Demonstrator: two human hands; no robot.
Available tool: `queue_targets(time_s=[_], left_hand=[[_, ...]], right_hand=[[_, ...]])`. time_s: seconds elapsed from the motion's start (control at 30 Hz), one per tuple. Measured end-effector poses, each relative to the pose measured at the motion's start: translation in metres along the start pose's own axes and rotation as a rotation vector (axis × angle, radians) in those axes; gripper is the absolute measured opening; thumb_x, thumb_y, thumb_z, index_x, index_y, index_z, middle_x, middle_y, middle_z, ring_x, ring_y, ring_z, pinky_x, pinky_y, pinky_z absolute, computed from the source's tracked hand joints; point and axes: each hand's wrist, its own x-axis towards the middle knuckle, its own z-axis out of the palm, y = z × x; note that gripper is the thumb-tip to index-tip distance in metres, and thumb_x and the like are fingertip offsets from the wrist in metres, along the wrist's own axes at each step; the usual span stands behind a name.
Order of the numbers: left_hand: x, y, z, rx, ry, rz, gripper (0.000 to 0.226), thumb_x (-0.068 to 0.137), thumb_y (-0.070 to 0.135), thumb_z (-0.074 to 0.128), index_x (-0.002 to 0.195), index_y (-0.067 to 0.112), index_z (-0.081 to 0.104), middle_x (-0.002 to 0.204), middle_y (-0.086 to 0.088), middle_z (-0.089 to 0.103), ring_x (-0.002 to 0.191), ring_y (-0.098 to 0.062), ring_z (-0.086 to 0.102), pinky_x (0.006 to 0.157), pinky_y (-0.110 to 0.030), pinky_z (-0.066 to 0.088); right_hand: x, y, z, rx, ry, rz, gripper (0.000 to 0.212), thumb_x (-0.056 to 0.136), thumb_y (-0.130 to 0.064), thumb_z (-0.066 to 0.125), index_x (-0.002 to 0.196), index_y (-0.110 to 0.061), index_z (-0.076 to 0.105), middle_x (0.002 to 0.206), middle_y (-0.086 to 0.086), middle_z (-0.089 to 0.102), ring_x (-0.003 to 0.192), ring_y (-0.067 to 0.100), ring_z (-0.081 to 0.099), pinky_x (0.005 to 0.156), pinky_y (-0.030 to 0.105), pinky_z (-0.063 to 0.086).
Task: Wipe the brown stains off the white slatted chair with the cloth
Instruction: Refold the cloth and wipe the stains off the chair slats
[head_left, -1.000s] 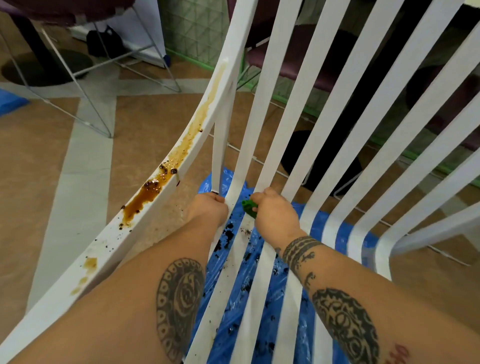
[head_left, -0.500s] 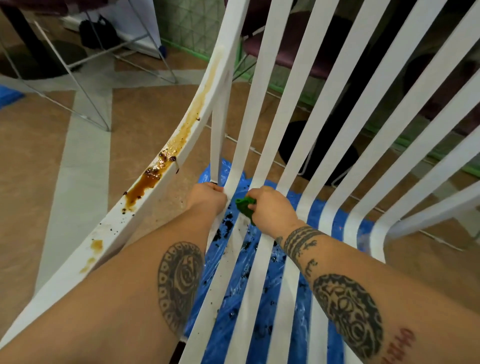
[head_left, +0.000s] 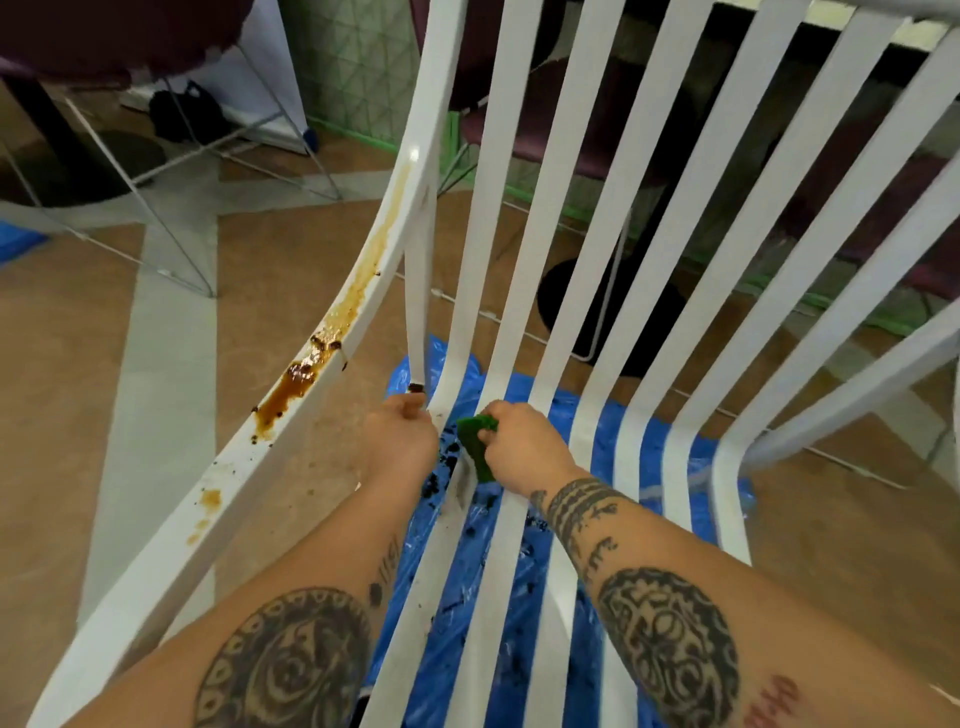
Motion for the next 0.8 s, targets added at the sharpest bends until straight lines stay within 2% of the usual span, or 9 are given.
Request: queue_targets(time_s=[0.07,0.17,0.27,0.33,0.37,0.43,0.53,0.67,0.8], left_hand=[[-0.016,-0.012,-0.006,-0.026,-0.004,-0.034,0.022,0.097,0.015,0.053,0.110,0.028,0.066,0.095,-0.001,0.068,0.068,-0.013,0.060,0.056,-0.026,0.045],[-0.032,-0.028,-0.019,0.038,-0.005,-0.073,0.019,0.096,0.017,0.055,0.106,0.030,0.064,0.096,0.000,0.068,0.067,-0.015,0.061,0.058,-0.028,0.047],[-0.045,-0.030,-0.035,0.123,0.006,-0.086,0.019,0.097,0.019,0.056,0.108,0.033,0.062,0.101,0.003,0.066,0.067,-0.013,0.059,0.055,-0.027,0.046],[-0.054,-0.027,-0.044,0.170,0.002,-0.077,0.017,0.098,0.019,0.055,0.106,0.034,0.059,0.096,0.005,0.064,0.063,-0.012,0.057,0.053,-0.027,0.045],[-0.058,-0.026,-0.048,0.185,-0.007,-0.063,0.016,0.099,0.020,0.056,0.106,0.034,0.059,0.093,0.006,0.063,0.060,-0.012,0.056,0.051,-0.026,0.045],[-0.063,-0.030,-0.053,0.215,-0.025,-0.030,0.014,0.098,0.022,0.058,0.107,0.033,0.063,0.099,0.003,0.067,0.059,-0.013,0.058,0.048,-0.025,0.042],[-0.070,-0.043,-0.060,0.260,-0.059,-0.005,0.014,0.096,0.026,0.062,0.107,0.032,0.067,0.101,-0.002,0.071,0.062,-0.015,0.062,0.050,-0.025,0.041],[-0.088,-0.054,-0.069,0.303,-0.085,0.012,0.011,0.094,0.027,0.064,0.103,0.028,0.070,0.094,-0.001,0.071,0.075,-0.023,0.067,0.060,-0.028,0.049],[-0.103,-0.044,-0.080,0.256,-0.079,0.031,0.019,0.098,0.025,0.056,0.112,0.026,0.069,0.098,-0.007,0.072,0.073,-0.022,0.066,0.058,-0.027,0.047]], right_hand=[[-0.008,0.000,0.014,-0.086,0.031,-0.059,0.021,0.100,-0.015,0.052,0.119,-0.013,0.060,0.104,0.011,0.053,0.085,0.032,0.058,0.069,0.037,0.045],[-0.029,-0.004,0.023,-0.172,-0.051,-0.117,0.020,0.099,-0.015,0.052,0.118,-0.012,0.060,0.098,0.007,0.047,0.081,0.030,0.053,0.066,0.037,0.043],[-0.042,-0.014,0.017,-0.222,-0.206,-0.129,0.028,0.100,-0.018,0.052,0.126,-0.011,0.059,0.112,0.013,0.057,0.091,0.031,0.058,0.074,0.039,0.051],[-0.042,-0.023,0.008,-0.235,-0.307,-0.116,0.033,0.101,-0.023,0.050,0.132,-0.013,0.058,0.121,0.013,0.060,0.101,0.030,0.059,0.078,0.037,0.050],[-0.042,-0.026,0.006,-0.226,-0.300,-0.109,0.032,0.102,-0.025,0.049,0.131,-0.013,0.059,0.120,0.013,0.061,0.100,0.030,0.059,0.078,0.037,0.049],[-0.047,-0.028,0.009,-0.160,-0.180,-0.090,0.025,0.102,-0.022,0.050,0.122,-0.012,0.060,0.109,0.013,0.060,0.091,0.030,0.058,0.072,0.037,0.049],[-0.068,-0.025,0.027,-0.188,-0.081,-0.107,0.030,0.098,-0.013,0.053,0.128,-0.013,0.057,0.113,0.014,0.053,0.087,0.032,0.057,0.067,0.037,0.044],[-0.097,-0.031,0.031,-0.156,-0.211,-0.117,0.019,0.098,-0.015,0.055,0.116,-0.013,0.063,0.104,0.013,0.057,0.080,0.028,0.054,0.062,0.034,0.043],[-0.112,-0.035,0.027,0.036,-0.300,0.013,0.030,0.101,-0.029,0.053,0.125,-0.014,0.062,0.112,0.010,0.065,0.097,0.028,0.061,0.076,0.034,0.052]])
